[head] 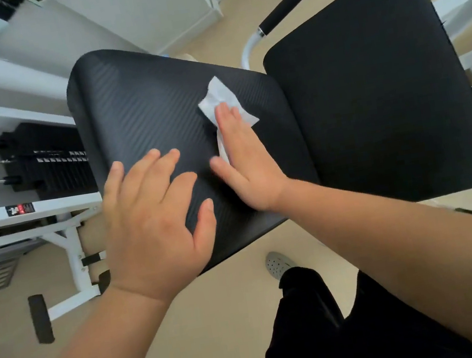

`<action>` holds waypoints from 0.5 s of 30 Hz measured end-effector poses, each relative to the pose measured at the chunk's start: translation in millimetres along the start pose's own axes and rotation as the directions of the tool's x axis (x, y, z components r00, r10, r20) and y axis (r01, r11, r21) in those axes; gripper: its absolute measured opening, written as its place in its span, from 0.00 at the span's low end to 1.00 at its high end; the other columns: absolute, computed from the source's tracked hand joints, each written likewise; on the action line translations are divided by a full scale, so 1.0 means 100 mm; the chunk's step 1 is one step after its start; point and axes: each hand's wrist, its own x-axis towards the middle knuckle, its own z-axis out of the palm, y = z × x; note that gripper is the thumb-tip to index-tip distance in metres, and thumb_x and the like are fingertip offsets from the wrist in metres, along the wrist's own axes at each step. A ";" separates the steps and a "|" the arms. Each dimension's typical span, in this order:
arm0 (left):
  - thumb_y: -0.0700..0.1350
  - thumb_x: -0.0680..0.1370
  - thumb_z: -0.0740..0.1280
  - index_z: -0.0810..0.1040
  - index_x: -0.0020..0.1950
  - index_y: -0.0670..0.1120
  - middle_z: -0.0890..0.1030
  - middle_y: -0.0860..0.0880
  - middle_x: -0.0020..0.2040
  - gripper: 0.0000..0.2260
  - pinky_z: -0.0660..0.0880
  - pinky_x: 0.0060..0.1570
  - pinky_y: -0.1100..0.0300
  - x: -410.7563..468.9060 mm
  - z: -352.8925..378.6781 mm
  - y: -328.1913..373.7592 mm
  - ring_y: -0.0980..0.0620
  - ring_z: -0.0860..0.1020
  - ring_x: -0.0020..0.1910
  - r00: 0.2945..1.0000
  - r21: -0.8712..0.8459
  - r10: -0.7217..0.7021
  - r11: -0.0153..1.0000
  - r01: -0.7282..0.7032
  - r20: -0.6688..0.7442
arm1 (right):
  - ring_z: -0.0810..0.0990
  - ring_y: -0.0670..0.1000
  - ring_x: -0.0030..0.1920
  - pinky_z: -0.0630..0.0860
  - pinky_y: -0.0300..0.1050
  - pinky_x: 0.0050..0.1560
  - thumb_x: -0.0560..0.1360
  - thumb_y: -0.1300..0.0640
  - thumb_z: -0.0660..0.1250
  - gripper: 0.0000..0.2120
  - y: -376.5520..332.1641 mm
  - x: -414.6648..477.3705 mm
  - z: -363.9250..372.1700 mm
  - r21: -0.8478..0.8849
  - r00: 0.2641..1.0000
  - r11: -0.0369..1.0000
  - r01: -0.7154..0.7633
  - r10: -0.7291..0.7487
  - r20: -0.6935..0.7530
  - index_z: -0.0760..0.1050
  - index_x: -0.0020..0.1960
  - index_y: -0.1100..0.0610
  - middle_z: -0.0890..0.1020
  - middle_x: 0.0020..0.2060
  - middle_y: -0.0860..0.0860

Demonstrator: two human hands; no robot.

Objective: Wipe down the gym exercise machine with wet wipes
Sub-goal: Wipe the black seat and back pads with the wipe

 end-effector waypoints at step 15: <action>0.48 0.75 0.67 0.83 0.50 0.44 0.82 0.45 0.62 0.10 0.63 0.72 0.38 0.03 0.00 0.01 0.41 0.77 0.65 0.999 -0.011 -0.027 1.000 0.028 0.025 | 0.51 0.61 0.81 0.50 0.60 0.80 0.77 0.32 0.42 0.44 0.38 0.92 -0.23 -0.032 0.934 0.936 -0.351 0.347 -0.081 0.56 0.79 0.66 0.57 0.80 0.63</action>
